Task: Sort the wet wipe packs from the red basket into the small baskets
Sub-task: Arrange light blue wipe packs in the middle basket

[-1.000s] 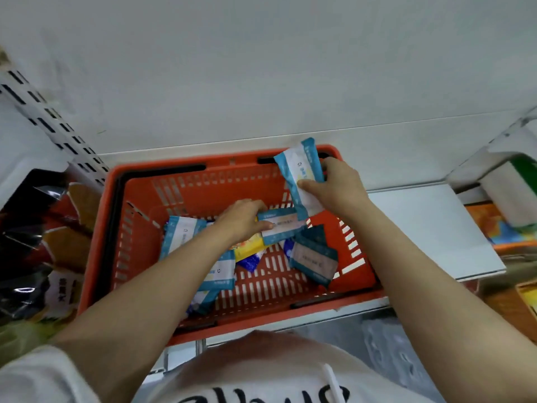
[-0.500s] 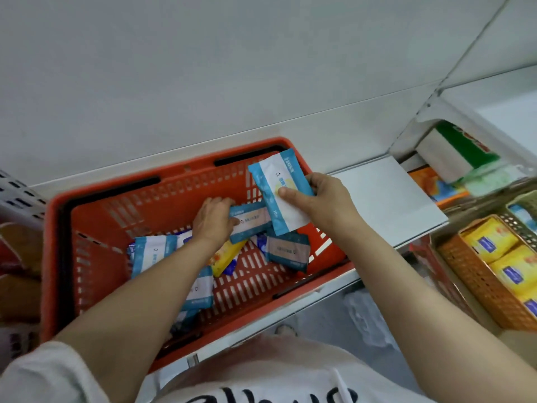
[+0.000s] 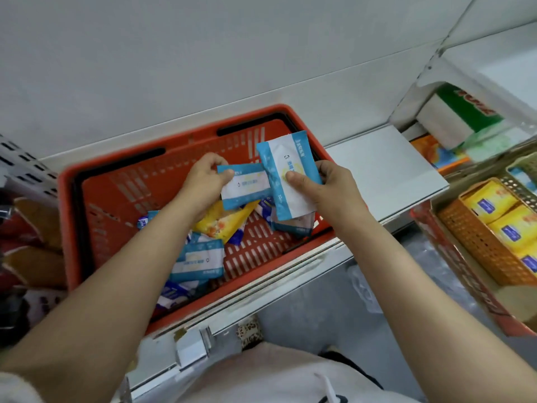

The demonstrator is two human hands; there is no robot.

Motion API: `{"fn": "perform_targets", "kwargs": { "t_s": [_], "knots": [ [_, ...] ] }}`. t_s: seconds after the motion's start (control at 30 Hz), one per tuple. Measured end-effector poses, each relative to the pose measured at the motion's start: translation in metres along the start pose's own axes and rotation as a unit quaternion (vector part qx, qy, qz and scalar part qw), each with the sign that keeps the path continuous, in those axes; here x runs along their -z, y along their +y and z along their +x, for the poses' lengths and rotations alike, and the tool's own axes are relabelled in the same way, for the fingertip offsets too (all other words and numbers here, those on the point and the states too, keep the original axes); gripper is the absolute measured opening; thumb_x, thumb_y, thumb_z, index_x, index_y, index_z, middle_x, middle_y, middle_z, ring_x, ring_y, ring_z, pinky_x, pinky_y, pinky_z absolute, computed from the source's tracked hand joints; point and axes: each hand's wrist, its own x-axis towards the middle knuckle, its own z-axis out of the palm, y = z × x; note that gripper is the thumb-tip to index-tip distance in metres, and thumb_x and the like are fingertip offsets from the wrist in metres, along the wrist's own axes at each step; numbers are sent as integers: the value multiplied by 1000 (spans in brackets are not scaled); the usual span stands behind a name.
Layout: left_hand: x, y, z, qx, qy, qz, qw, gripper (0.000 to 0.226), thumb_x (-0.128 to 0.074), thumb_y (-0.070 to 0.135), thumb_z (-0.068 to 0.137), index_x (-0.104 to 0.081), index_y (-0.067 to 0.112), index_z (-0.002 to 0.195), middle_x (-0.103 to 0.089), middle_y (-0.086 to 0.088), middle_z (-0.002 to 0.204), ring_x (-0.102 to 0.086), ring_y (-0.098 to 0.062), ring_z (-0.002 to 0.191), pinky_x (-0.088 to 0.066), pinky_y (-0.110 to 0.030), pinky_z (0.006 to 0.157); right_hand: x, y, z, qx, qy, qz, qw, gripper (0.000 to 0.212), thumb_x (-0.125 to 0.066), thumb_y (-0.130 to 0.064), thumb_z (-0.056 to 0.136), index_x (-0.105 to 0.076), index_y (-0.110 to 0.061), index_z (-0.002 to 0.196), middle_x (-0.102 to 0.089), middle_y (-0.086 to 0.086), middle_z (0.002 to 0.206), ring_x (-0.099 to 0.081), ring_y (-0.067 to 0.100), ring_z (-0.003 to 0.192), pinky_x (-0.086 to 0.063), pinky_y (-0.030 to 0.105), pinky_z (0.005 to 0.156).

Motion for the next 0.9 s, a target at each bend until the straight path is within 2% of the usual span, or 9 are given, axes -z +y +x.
{"fn": "perform_targets", "kwargs": {
  "t_s": [0.07, 0.17, 0.23, 0.37, 0.5, 0.63, 0.73, 0.83, 0.9],
  "knots": [
    [-6, 22, -19, 3, 18, -74, 997, 21, -58, 6, 94, -53, 24, 83, -62, -16, 95, -60, -27, 84, -50, -41, 71, 9, -1, -9, 9, 9, 17, 1000, 32, -80, -38, 79, -69, -15, 99, -75, 2, 94, -73, 22, 87, -59, 50, 79],
    [-30, 53, -53, -36, 22, -124, 991, 18, -58, 7, 94, -55, 25, 90, -64, -10, 91, -63, -24, 78, -51, -37, 66, 32, 0, -26, 35, 35, 57, 997, 24, -80, -34, 80, -68, -18, 94, -75, -6, 86, -72, 10, 78, -58, 33, 69],
    [-57, 72, -80, -87, 0, -140, 986, 26, -56, 2, 94, -58, 27, 98, -66, -9, 93, -67, -21, 76, -56, -33, 63, 58, 3, -42, 51, 65, 72, 994, 21, -80, -34, 80, -67, -22, 91, -73, -11, 81, -70, 6, 74, -55, 26, 65],
    [-131, 94, -136, -164, -49, -120, 978, 38, -53, -5, 92, -64, 29, 105, -67, -12, 110, -68, -26, 92, -59, -38, 76, 136, 30, -83, 59, 111, 87, 988, 21, -77, -34, 82, -68, -19, 94, -72, -6, 87, -67, 12, 79, -56, 36, 77],
    [-231, 96, -198, -136, -122, -117, 976, 28, -54, 3, 95, -67, 26, 99, -71, -6, 100, -68, -15, 81, -58, -31, 69, 232, 85, -142, -13, 116, 186, 976, 34, -74, -24, 87, -66, -1, 110, -70, 21, 112, -67, 28, 96, -50, 50, 96],
    [-330, 88, -255, -123, -186, -66, 973, 19, -71, 11, 86, -66, 21, 101, -70, -8, 93, -65, -15, 72, -54, -28, 61, 322, 140, -204, -54, 169, 242, 954, 35, -73, -17, 88, -64, 4, 115, -70, 24, 112, -65, 42, 107, -48, 61, 98],
    [-394, 86, -289, -109, -209, -6, 972, 37, -82, 9, 75, -64, 16, 107, -67, -12, 100, -61, -16, 70, -50, -27, 63, 374, 170, -238, -63, 208, 250, 944, 32, -71, -13, 89, -64, 4, 114, -68, 26, 113, -67, 37, 98, -51, 55, 94],
    [-440, 89, -309, -95, -244, 30, 965, 45, -83, 7, 73, -64, 5, 113, -66, -5, 95, -60, -1, 59, -45, -15, 51, 416, 192, -259, -62, 231, 260, 935, 23, -71, -12, 89, -67, -1, 108, -72, 16, 101, -67, 24, 83, -56, 38, 74],
    [-466, 95, -310, -74, -270, 53, 958, 45, -84, 12, 73, -65, 5, 113, -70, -6, 94, -64, -3, 63, -50, -19, 55, 439, 204, -263, -58, 242, 267, 931, 13, -72, -12, 88, -67, -7, 99, -73, 11, 95, -67, 24, 82, -55, 37, 74]
  ]
}}
